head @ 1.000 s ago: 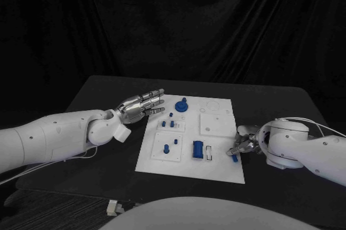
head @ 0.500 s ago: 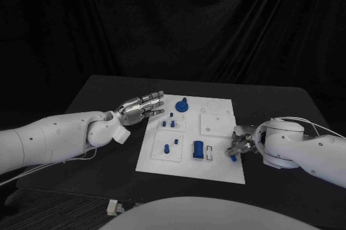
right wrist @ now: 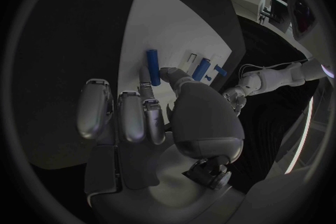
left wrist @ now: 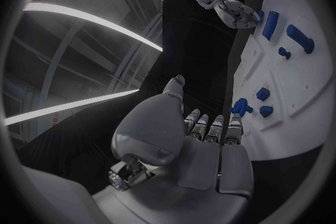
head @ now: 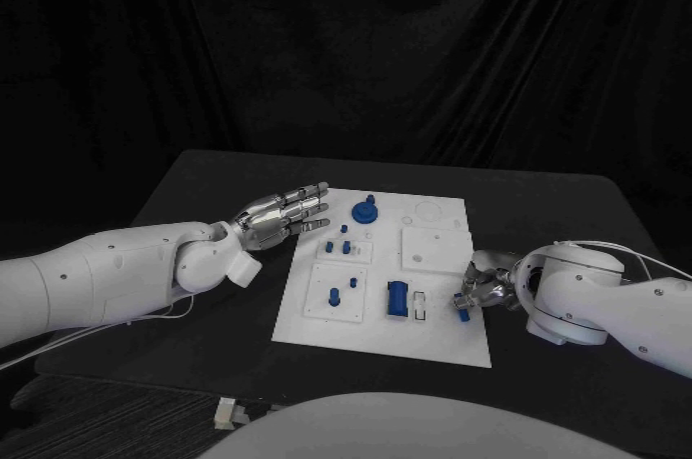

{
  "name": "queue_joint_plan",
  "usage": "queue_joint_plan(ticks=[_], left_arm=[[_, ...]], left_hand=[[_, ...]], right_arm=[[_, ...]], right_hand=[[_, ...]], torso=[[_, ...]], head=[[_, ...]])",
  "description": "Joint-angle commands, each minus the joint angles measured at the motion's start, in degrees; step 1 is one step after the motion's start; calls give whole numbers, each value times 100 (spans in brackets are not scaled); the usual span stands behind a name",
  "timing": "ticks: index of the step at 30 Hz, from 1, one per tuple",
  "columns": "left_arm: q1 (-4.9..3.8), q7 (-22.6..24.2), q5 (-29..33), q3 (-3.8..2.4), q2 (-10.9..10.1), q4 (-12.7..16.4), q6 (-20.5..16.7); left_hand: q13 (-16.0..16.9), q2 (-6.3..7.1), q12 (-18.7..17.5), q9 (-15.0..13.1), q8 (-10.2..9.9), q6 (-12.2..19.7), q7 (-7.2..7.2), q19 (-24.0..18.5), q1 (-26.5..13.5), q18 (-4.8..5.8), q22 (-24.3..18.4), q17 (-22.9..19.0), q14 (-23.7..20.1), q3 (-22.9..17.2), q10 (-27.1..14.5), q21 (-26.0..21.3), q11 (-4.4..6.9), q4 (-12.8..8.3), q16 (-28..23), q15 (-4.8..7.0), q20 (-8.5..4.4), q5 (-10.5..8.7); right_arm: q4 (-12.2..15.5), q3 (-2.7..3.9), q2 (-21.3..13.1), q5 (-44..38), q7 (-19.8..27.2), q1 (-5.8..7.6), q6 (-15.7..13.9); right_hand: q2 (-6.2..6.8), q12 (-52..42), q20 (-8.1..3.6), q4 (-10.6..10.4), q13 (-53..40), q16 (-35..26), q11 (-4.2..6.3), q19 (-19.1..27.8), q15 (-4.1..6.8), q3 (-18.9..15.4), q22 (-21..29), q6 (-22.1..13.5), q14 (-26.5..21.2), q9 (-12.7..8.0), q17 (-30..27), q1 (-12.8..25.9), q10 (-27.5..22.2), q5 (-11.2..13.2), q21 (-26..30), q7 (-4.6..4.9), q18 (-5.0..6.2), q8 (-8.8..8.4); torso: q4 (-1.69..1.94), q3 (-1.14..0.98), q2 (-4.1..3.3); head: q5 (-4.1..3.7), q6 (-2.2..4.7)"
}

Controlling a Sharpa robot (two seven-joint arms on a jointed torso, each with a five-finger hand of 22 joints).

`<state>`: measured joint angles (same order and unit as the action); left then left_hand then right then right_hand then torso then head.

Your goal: Assemble the parts on the task board

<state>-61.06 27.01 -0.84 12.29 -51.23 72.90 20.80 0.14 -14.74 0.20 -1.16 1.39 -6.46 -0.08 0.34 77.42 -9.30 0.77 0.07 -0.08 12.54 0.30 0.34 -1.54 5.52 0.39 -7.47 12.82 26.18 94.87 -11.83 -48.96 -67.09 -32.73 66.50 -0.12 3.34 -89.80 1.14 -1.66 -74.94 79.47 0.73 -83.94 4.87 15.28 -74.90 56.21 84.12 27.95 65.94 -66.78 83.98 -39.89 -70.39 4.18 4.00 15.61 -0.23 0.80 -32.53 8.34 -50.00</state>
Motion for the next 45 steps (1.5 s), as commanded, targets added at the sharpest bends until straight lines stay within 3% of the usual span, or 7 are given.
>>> queue_joint_plan(ticks=[1,10,15,26,30,38,45], left_arm=[[10,53,38,-5,6,8,63],[12,51,38,-5,17,11,67],[13,48,38,-5,11,12,68],[15,46,38,-6,21,12,80],[15,44,38,-6,24,11,81],[16,37,38,-6,35,3,95],[18,30,38,-6,41,0,109]], left_hand=[[3,-45,11,-5,24,-4,43,-3,-11,-29,2,-7,8,-3,-7,-4,-51,-46,-39,-41,48,23],[3,-45,11,-5,24,-4,43,-3,-11,-29,2,-7,8,-3,-7,-4,-51,-46,-39,-41,48,23],[3,-45,11,-5,24,-4,43,-3,-11,-29,2,-7,8,-3,-7,-4,-51,-46,-39,-41,48,23],[5,-45,16,-6,26,-9,45,-2,-16,-29,3,-7,8,-1,-4,-3,-68,-51,-39,-42,49,23],[5,-45,16,-6,26,-9,45,-2,-16,-29,3,-7,8,-1,-4,-3,-68,-51,-39,-42,49,23],[5,-45,16,-6,26,-9,45,-2,-16,-29,3,-7,8,-1,-4,-3,-68,-51,-39,-42,49,23],[5,-45,16,-6,26,-9,45,-2,-16,-29,3,-7,8,-1,-4,-3,-68,-51,-39,-42,49,23]], right_arm=[[42,-6,-27,1367,88,83,-347],[-101,-6,167,2976,90,185,-255],[-213,-6,301,3239,61,154,-211],[-477,-7,518,3335,-74,4,-192],[-543,-7,573,3251,-79,-14,-200],[-597,-7,634,2901,-82,-31,-191],[-618,-7,665,2840,-65,-33,-233]], right_hand=[[2,-20,32,937,-1506,32,-24,-144,-33,973,-978,67,212,24,5,53,602,70,-37,-1,2,31],[-17,-20,35,923,-1506,35,-24,-146,-35,1001,-981,86,212,-16,6,103,602,98,-51,-1,0,16],[-39,-20,36,909,-1506,70,-24,-156,-35,1014,-994,100,226,-28,77,128,602,94,-99,-3,-9,19],[-84,-20,49,822,-1506,85,-32,-146,-46,885,-993,23,227,-70,73,284,602,466,-114,0,-9,17],[-122,-20,50,725,-1506,102,-25,-144,-43,770,-994,5,231,-72,101,388,602,501,-126,-11,-10,33],[-174,-20,46,666,-1506,107,-18,-128,-37,600,-986,-74,227,-93,91,415,602,873,-108,-19,-4,45],[-189,-20,47,628,-1506,104,-17,-122,-37,525,-980,-86,223,-93,77,437,602,1011,-95,-22,0,70]], torso=[[-2,0,-1],[-3,-1,3],[-2,0,1],[4,1,-1],[-1,1,3],[-4,-1,-4],[-2,1,-1]], head=[[-20,0],[-14,0],[-9,0],[-11,0],[-15,0],[-1,0],[-1,0]])
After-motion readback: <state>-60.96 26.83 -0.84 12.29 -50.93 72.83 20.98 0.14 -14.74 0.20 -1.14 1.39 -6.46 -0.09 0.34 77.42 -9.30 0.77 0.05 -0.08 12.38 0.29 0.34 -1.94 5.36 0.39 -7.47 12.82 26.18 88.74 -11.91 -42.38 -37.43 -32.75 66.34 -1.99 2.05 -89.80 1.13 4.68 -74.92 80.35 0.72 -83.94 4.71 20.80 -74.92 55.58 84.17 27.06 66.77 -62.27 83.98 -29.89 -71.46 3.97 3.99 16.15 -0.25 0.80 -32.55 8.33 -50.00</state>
